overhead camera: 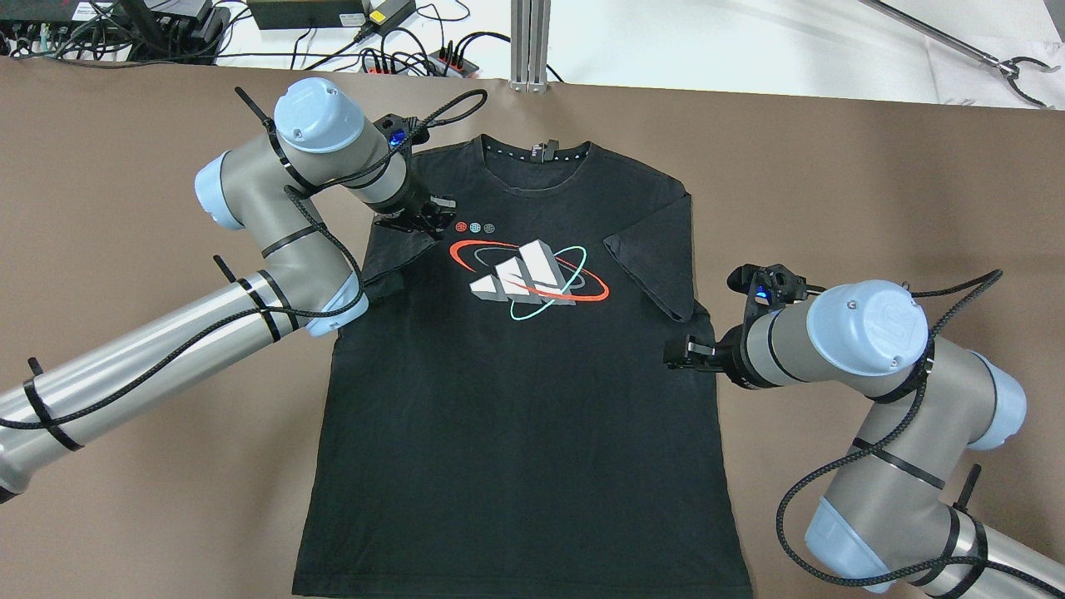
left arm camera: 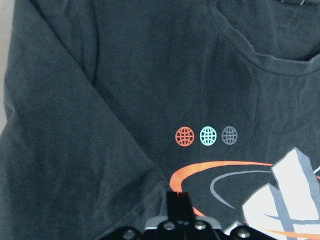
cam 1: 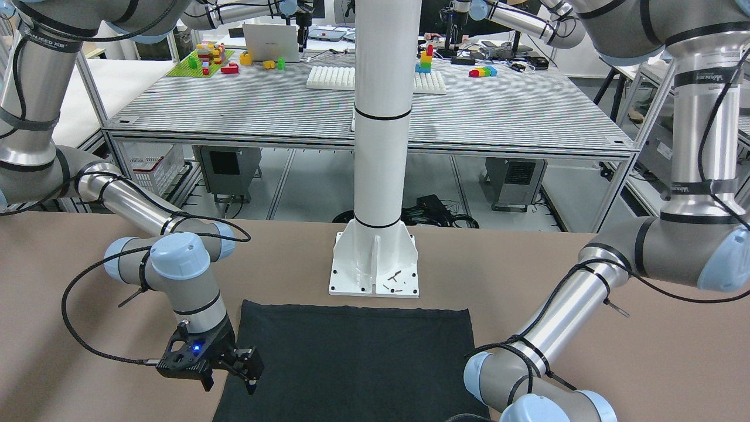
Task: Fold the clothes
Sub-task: 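Lower both grippers toward the shirt hem nearest the robot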
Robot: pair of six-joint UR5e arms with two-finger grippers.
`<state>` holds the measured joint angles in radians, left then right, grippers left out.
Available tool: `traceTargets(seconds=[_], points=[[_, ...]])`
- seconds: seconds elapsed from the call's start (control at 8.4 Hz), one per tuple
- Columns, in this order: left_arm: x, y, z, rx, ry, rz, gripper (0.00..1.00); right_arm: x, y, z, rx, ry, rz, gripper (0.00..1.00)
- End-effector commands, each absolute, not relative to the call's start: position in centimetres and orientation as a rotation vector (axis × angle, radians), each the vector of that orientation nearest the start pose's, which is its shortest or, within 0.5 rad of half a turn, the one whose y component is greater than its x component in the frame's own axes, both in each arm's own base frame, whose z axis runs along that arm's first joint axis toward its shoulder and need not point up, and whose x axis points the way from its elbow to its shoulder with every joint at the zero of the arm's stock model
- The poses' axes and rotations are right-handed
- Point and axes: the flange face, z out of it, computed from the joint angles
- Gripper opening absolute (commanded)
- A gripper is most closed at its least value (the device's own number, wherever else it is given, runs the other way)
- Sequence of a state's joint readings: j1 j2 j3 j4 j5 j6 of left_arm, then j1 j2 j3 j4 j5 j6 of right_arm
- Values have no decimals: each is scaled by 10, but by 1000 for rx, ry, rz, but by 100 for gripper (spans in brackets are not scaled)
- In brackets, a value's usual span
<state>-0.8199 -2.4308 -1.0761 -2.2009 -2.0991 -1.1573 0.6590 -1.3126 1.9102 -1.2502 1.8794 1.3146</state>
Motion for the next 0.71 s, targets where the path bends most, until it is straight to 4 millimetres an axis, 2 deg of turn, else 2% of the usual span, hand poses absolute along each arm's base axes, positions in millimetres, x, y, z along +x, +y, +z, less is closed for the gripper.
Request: traceTargets(seconds=[0.0, 0.12, 0.24, 0.36, 0.6], points=[[499, -647, 264, 167, 1076, -102, 16, -388, -431, 335, 146, -937, 233, 94], [497, -647, 260, 167, 1080, -104, 50, -389, -430, 335, 144, -938, 232, 94], [495, -645, 257, 175, 1082, -133, 93, -390, -429, 333, 150, -938, 232, 94], [497, -623, 258, 173, 1096, -188, 94, -393, -427, 334, 160, -931, 233, 94], [503, -552, 268, 165, 1119, -265, 94, -392, -423, 331, 159, -937, 228, 94]])
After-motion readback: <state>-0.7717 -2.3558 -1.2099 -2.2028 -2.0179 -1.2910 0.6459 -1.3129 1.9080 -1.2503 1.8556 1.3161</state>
